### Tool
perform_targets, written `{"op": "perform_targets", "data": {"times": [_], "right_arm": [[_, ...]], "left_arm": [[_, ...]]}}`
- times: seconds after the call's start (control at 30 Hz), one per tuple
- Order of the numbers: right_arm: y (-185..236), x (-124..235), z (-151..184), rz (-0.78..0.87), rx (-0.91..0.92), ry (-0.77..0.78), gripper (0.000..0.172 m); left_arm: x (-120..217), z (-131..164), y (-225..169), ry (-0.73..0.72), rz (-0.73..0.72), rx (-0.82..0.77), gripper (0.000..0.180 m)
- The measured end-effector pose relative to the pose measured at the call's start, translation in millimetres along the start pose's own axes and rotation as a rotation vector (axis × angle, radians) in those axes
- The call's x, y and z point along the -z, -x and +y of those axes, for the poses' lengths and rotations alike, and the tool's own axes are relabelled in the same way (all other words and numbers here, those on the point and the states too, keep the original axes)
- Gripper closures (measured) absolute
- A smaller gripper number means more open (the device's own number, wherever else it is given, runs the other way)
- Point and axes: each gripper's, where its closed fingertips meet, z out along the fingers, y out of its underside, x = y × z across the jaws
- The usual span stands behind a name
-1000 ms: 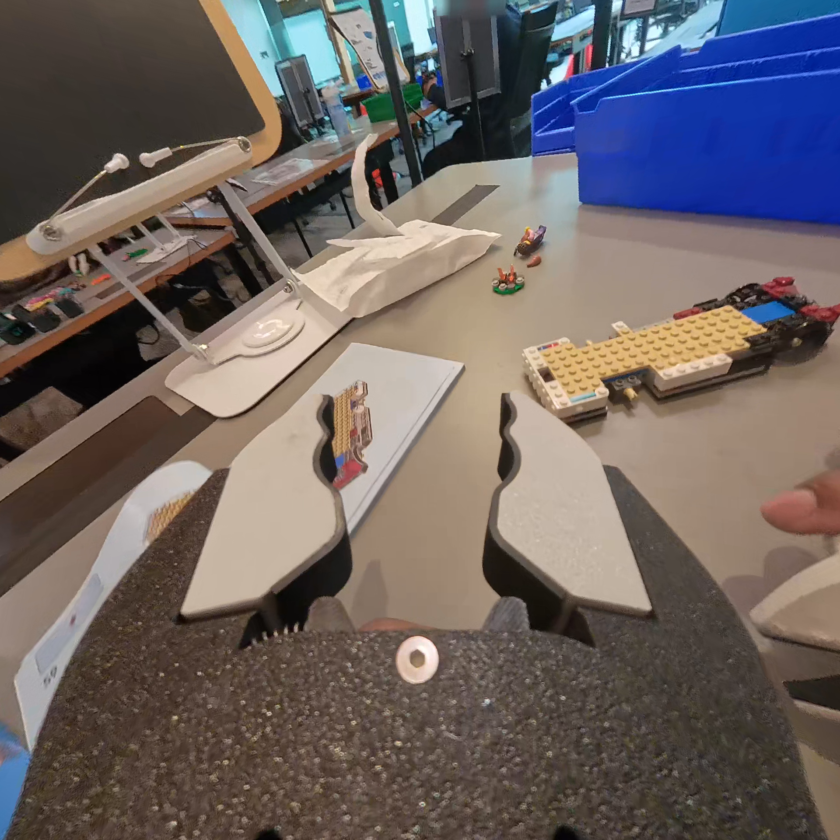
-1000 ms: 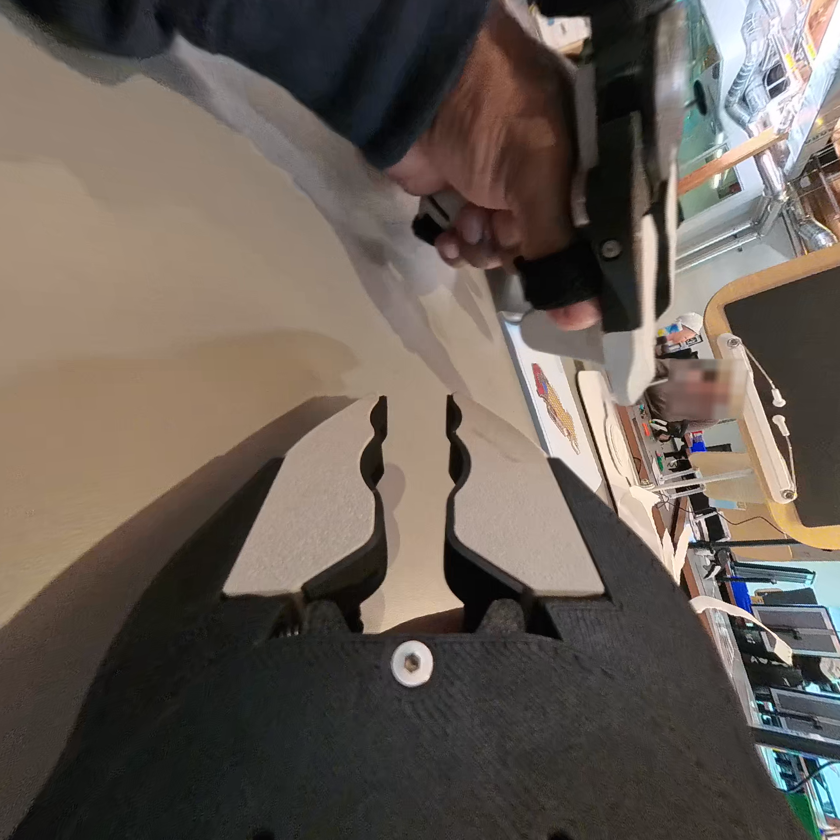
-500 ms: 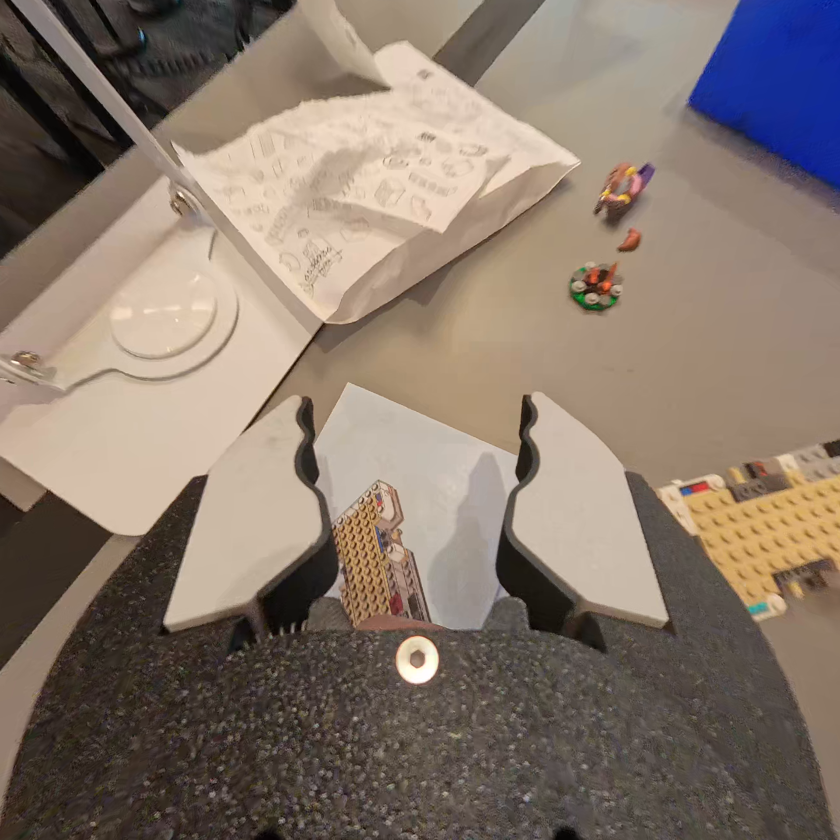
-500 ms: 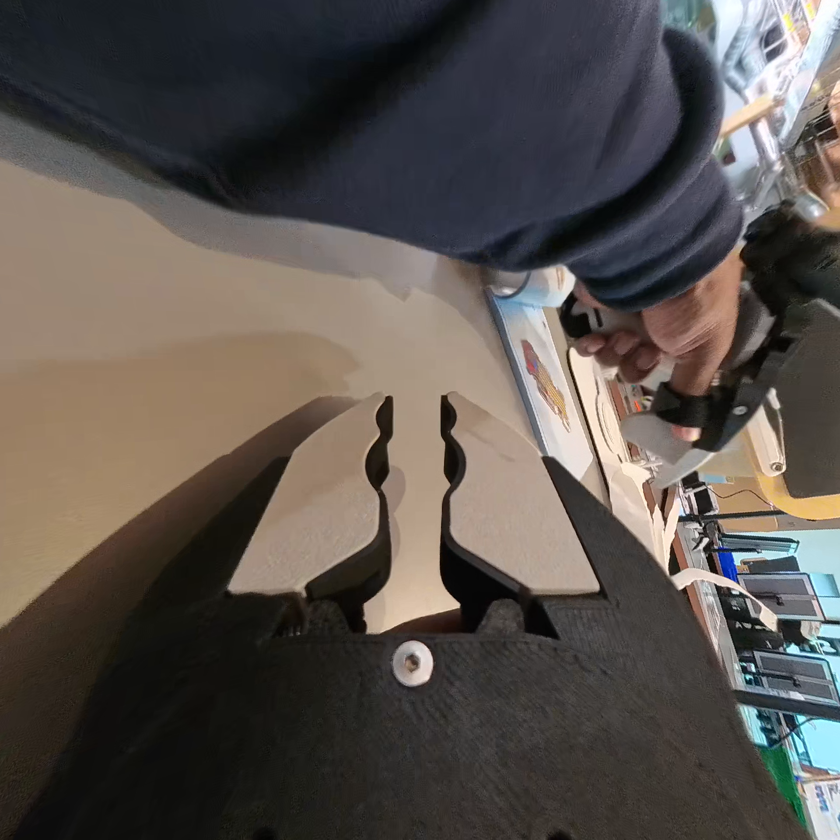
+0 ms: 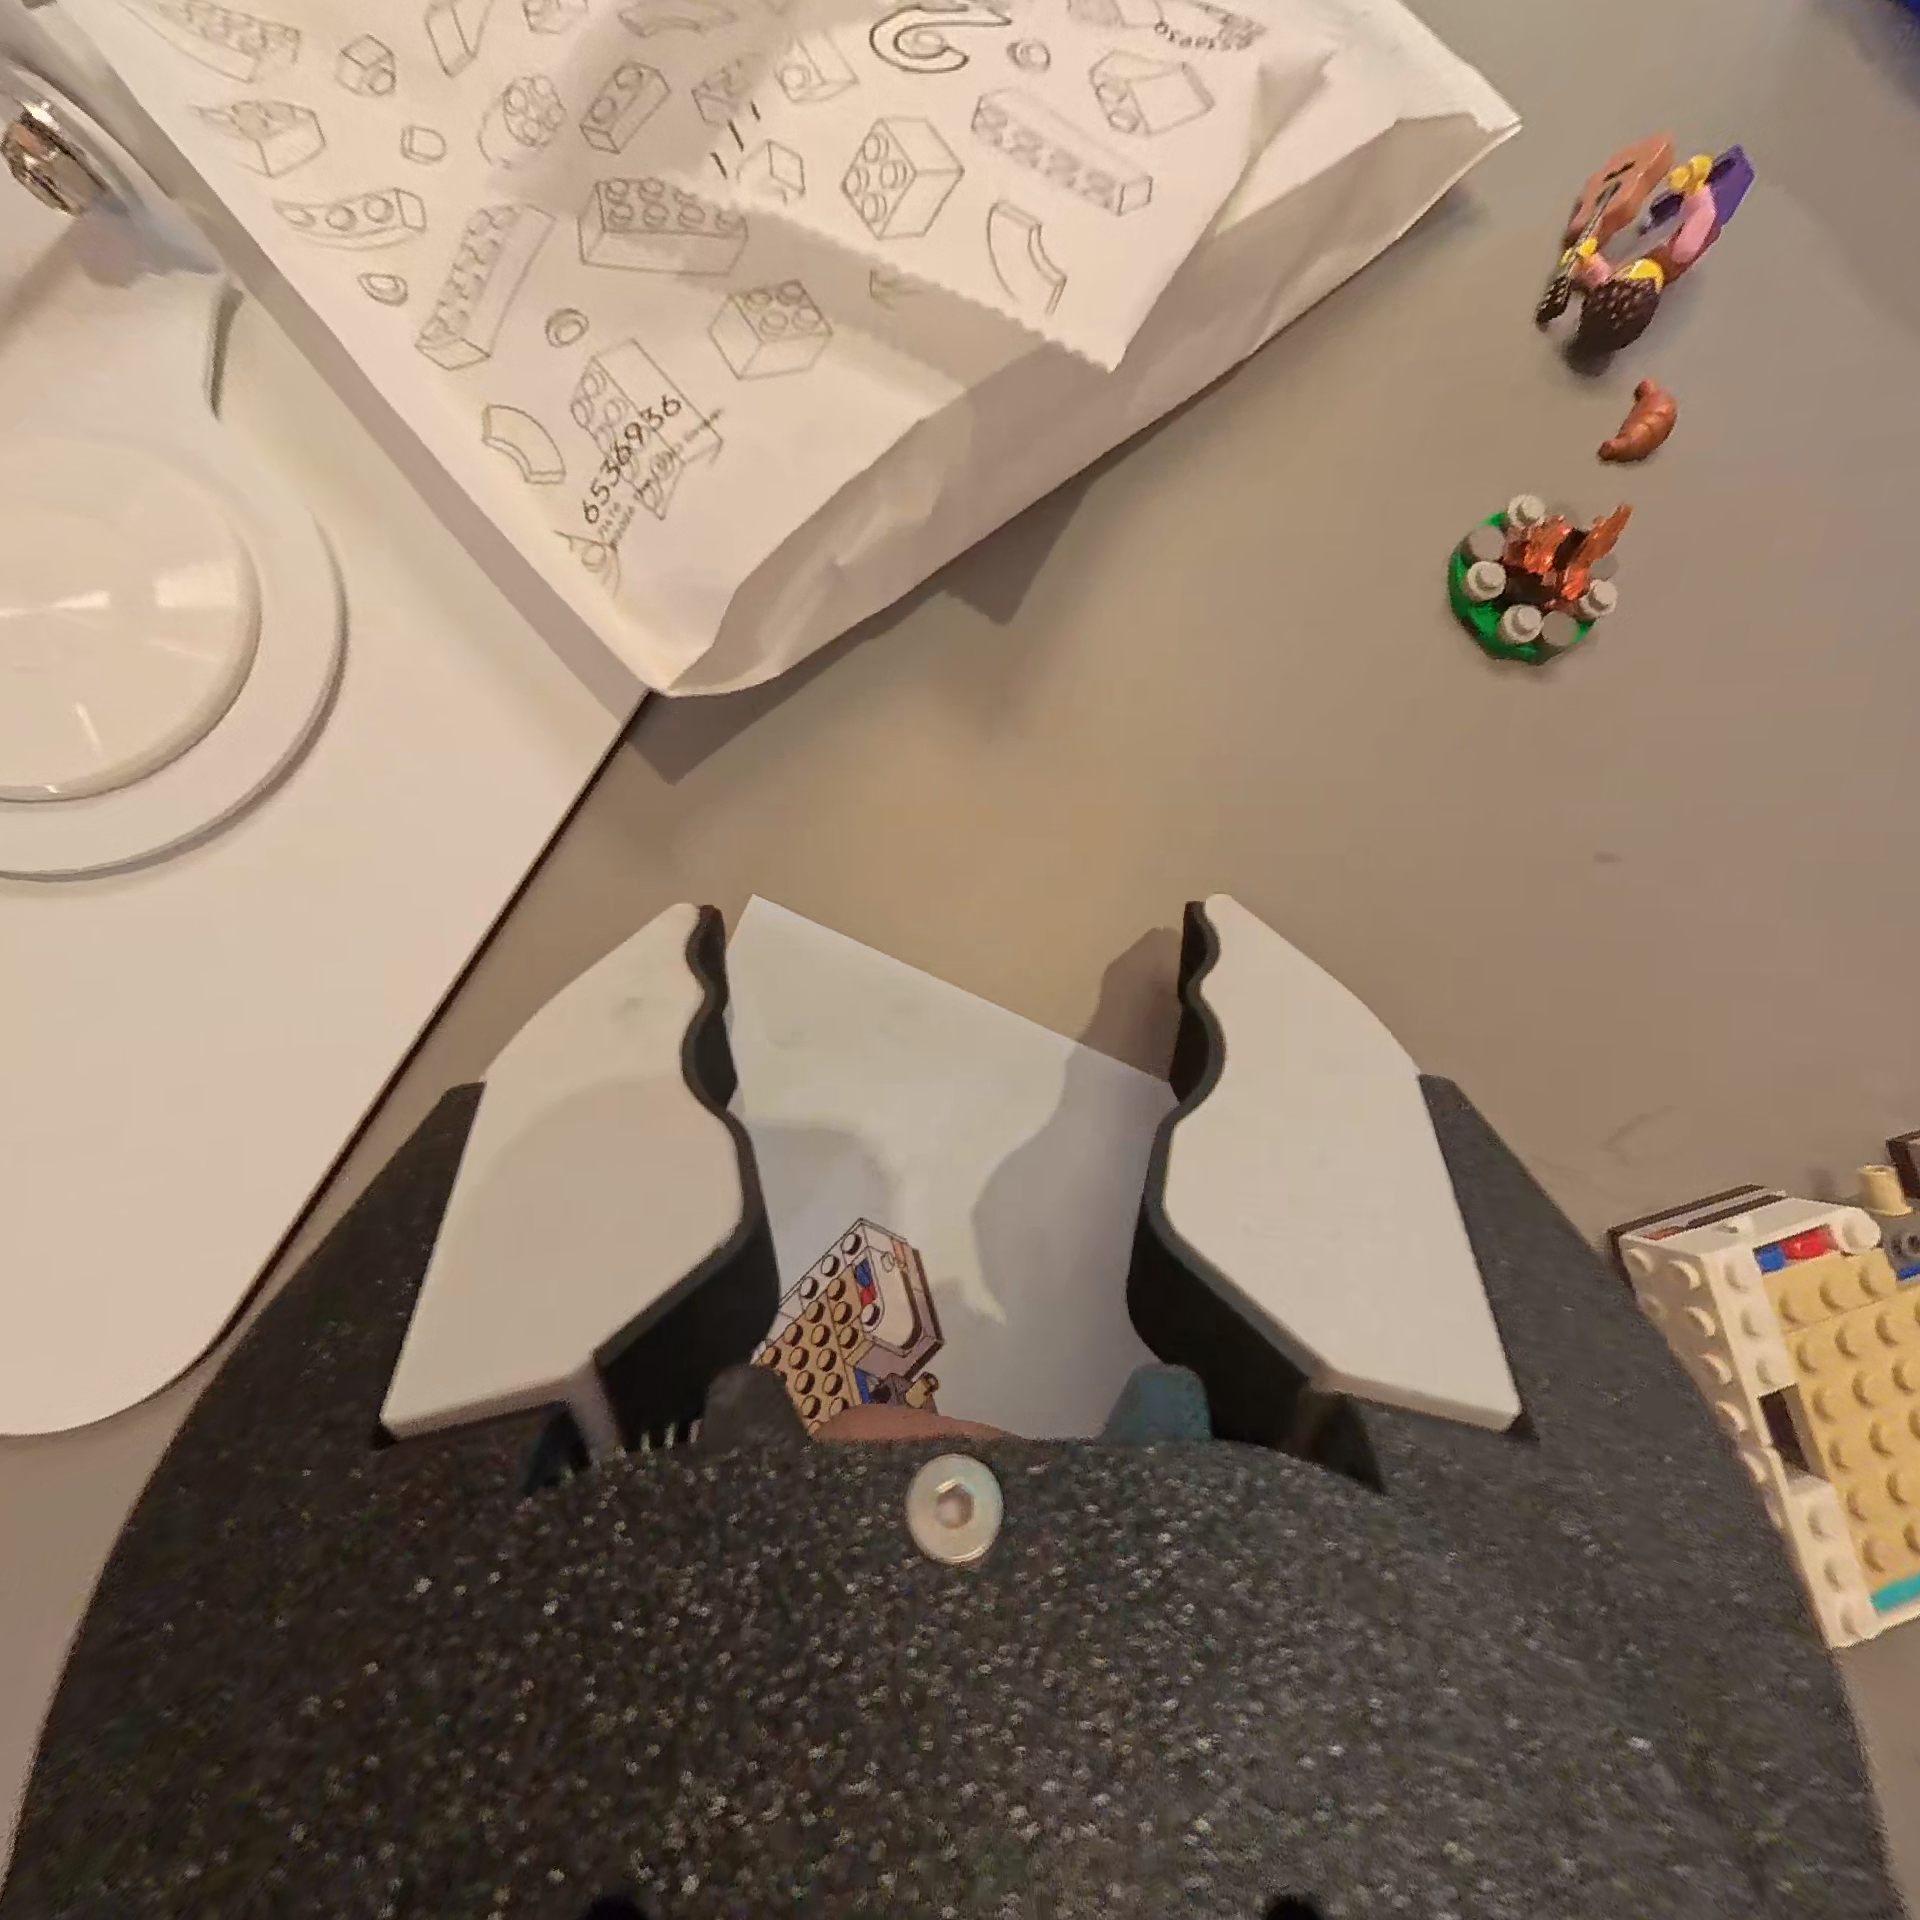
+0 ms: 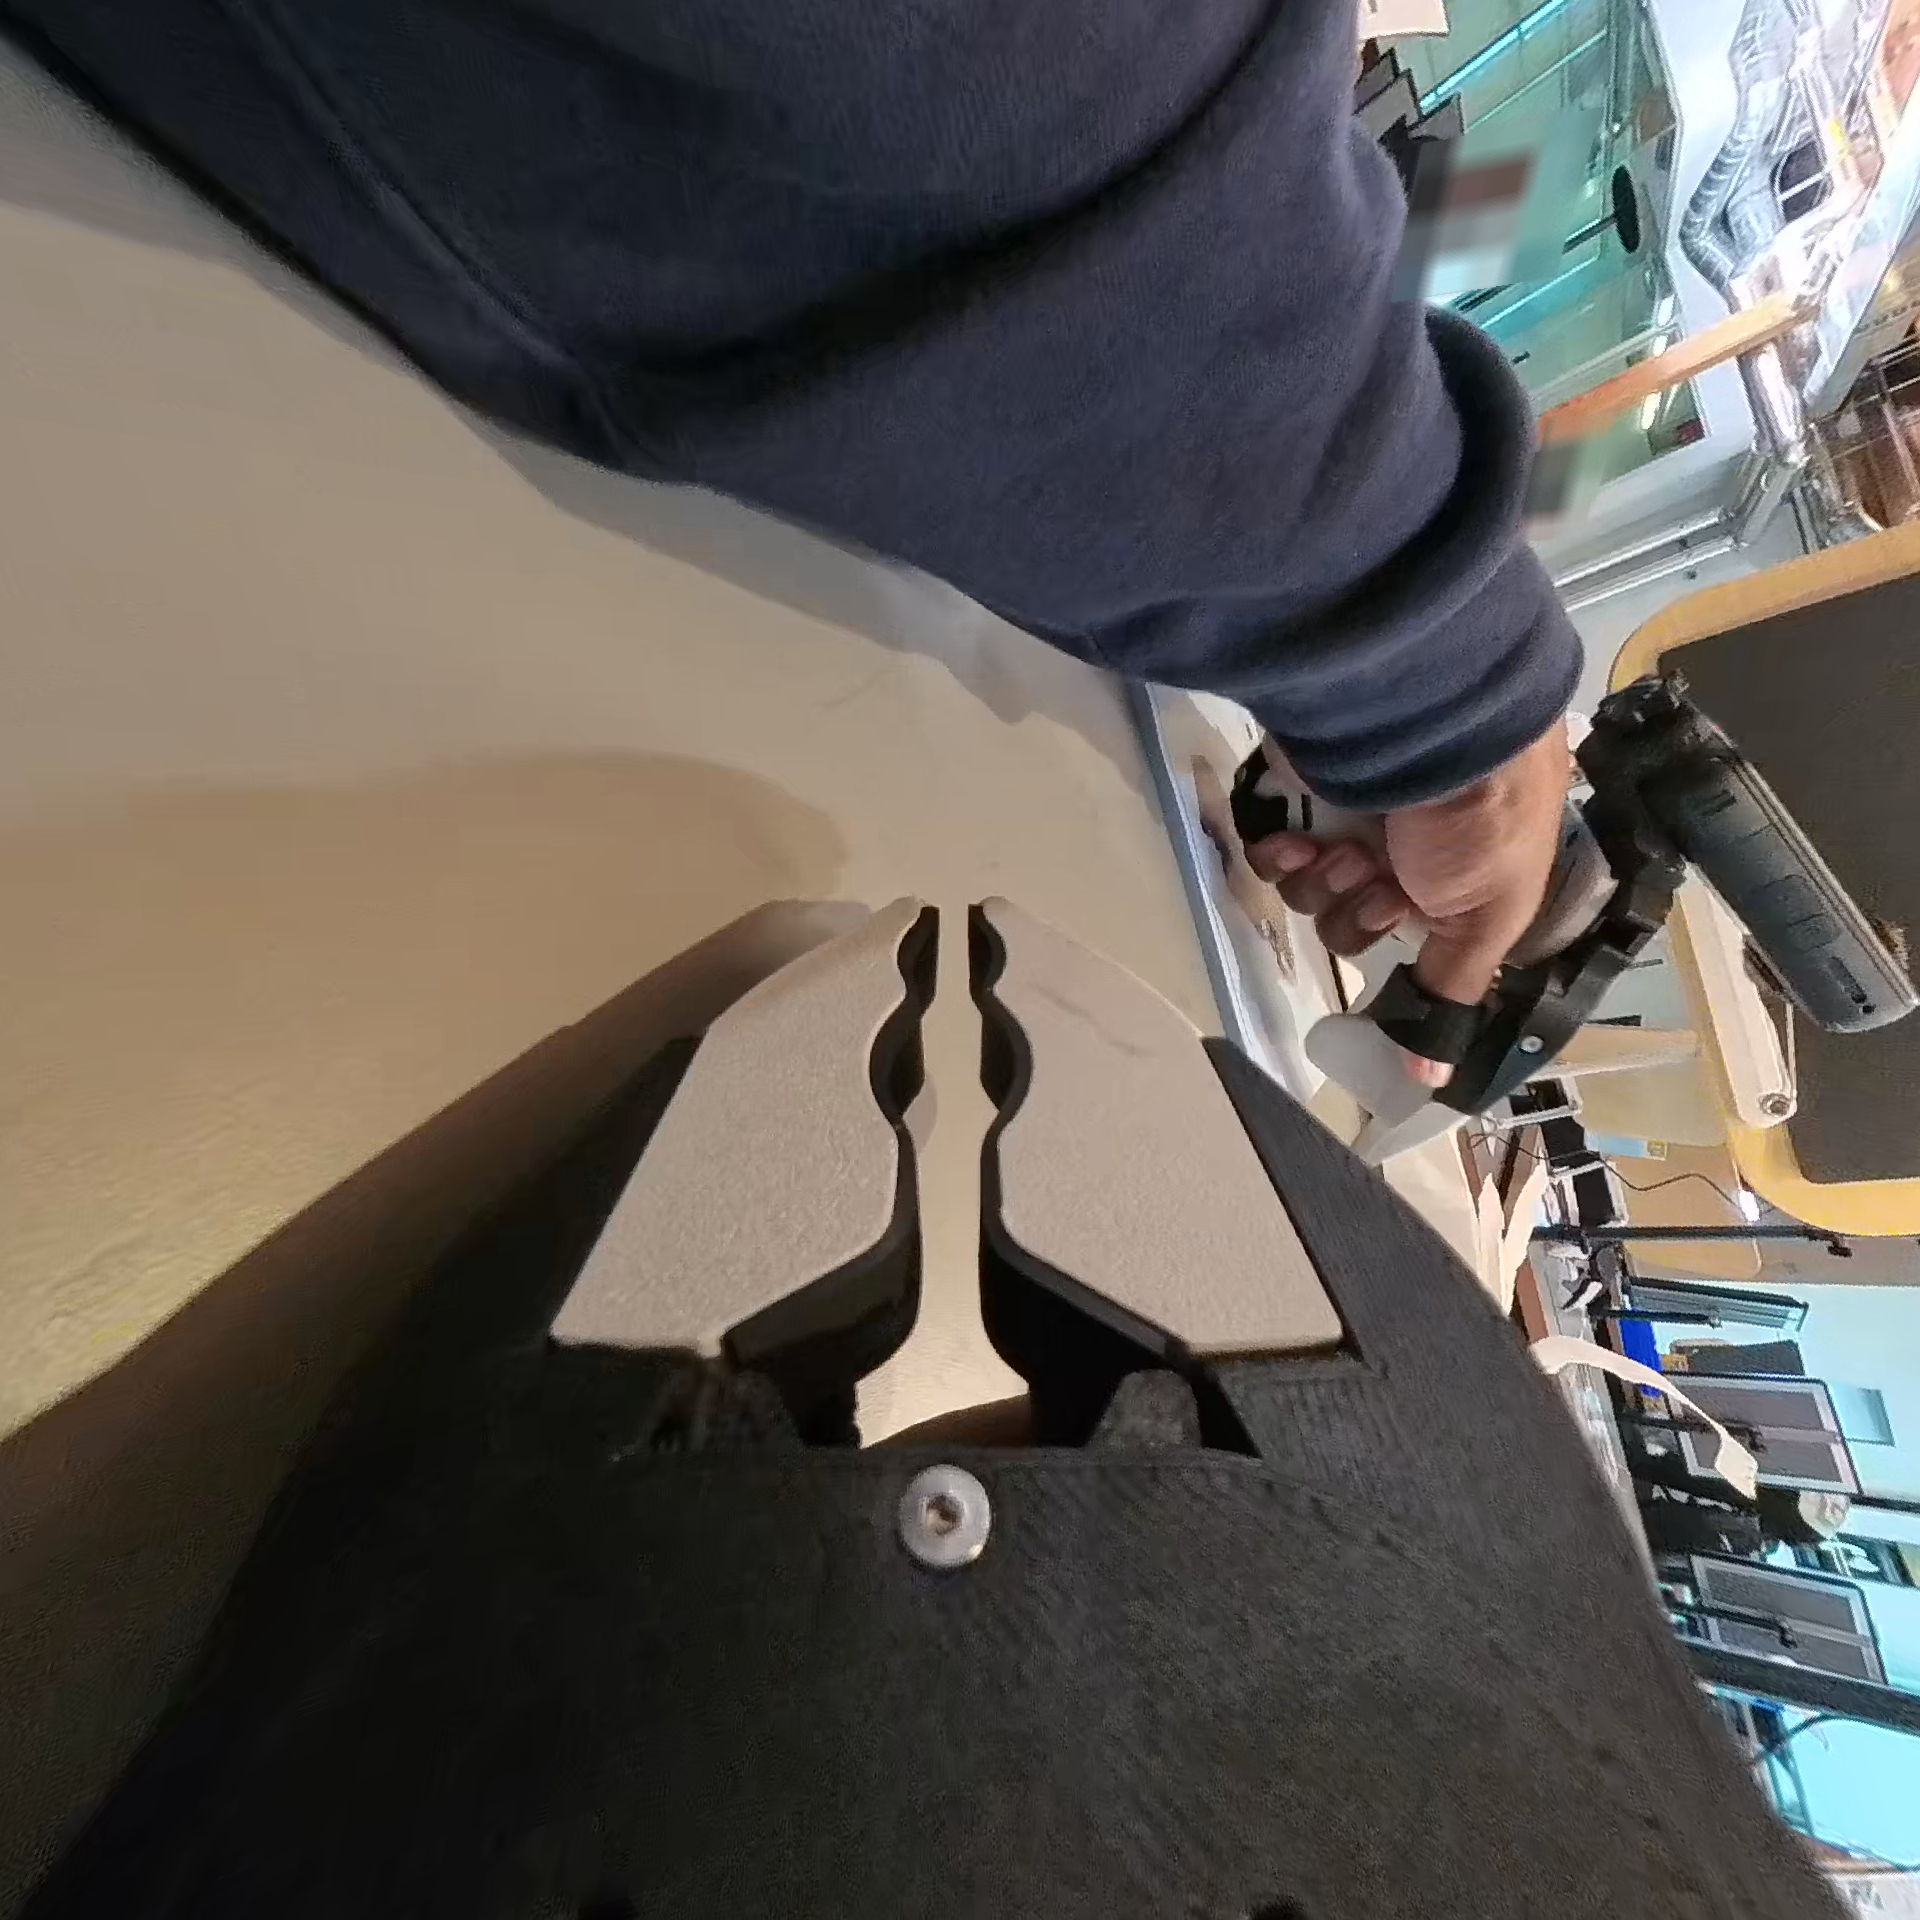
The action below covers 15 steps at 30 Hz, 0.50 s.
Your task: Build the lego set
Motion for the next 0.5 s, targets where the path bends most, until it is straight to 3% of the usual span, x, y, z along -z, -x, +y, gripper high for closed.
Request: {"op": "perform_targets", "data": {"times": [0.5], "right_arm": [[2.8,-0.1,-0.7,-0.018,0.009,-0.006,0.171]], "left_arm": [[-2.2,-2.3,-2.4,0.006,-0.018,-0.003,0.101]]}}
